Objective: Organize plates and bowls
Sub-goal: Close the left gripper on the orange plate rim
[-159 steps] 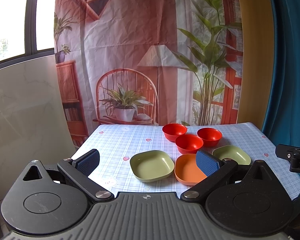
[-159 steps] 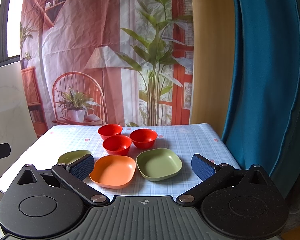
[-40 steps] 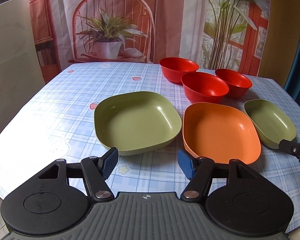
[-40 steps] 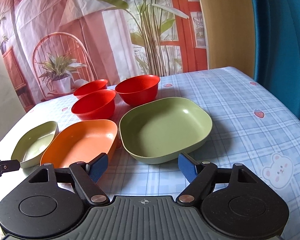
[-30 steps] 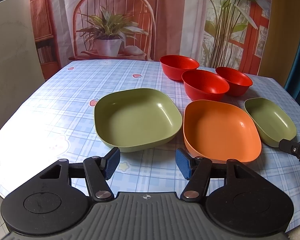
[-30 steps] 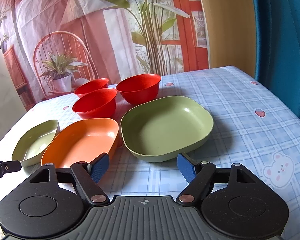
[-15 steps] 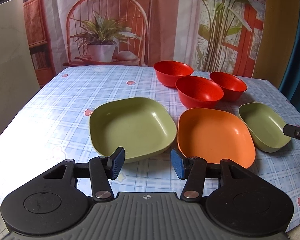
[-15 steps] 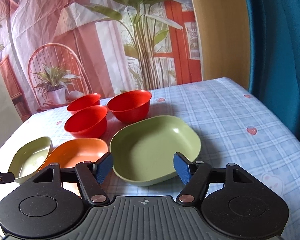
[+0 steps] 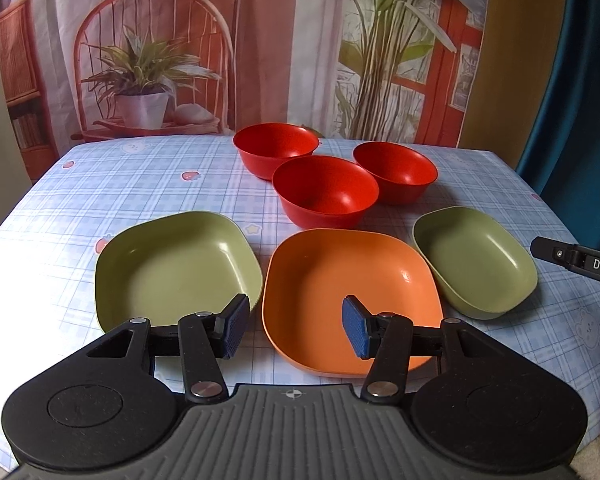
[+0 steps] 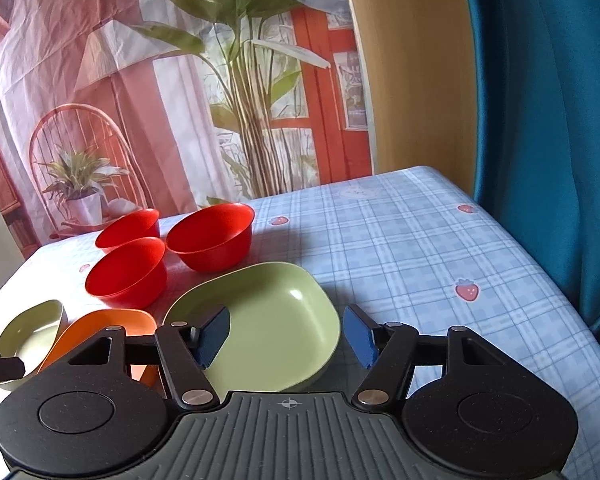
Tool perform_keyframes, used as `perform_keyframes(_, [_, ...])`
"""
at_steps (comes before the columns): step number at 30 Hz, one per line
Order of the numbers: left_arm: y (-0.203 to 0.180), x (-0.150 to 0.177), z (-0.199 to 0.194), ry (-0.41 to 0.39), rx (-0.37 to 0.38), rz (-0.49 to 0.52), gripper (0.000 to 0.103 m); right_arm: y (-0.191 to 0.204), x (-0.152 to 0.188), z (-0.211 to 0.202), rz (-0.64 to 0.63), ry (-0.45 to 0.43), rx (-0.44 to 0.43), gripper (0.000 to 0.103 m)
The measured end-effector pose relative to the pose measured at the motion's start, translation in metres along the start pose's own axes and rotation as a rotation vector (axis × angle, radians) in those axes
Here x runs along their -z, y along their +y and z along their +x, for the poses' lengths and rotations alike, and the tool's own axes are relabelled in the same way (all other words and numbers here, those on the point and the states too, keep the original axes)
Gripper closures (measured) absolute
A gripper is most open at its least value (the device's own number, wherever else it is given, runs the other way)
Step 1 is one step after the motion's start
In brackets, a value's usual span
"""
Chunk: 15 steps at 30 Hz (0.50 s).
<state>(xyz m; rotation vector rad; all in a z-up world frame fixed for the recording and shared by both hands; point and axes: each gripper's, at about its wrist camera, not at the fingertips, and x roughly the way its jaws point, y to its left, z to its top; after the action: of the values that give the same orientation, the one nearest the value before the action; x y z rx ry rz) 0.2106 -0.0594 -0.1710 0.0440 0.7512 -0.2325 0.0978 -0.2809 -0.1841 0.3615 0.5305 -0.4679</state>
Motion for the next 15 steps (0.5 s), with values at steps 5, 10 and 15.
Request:
perform_keyframes(5, [0.013, 0.002, 0.009, 0.048, -0.007, -0.040, 0.072, 0.023, 0.015, 0.004, -0.015, 0.057, -0.068, 0.049])
perform_keyframes(10, [0.023, 0.006, 0.012, 0.064, -0.028, -0.078, 0.072, 0.060, 0.027, 0.005, -0.082, 0.109, -0.161, 0.057])
perform_keyframes(15, [0.031, 0.010, 0.016, 0.085, -0.042, -0.100, 0.072, 0.081, 0.032, 0.009, -0.123, 0.143, -0.210, 0.063])
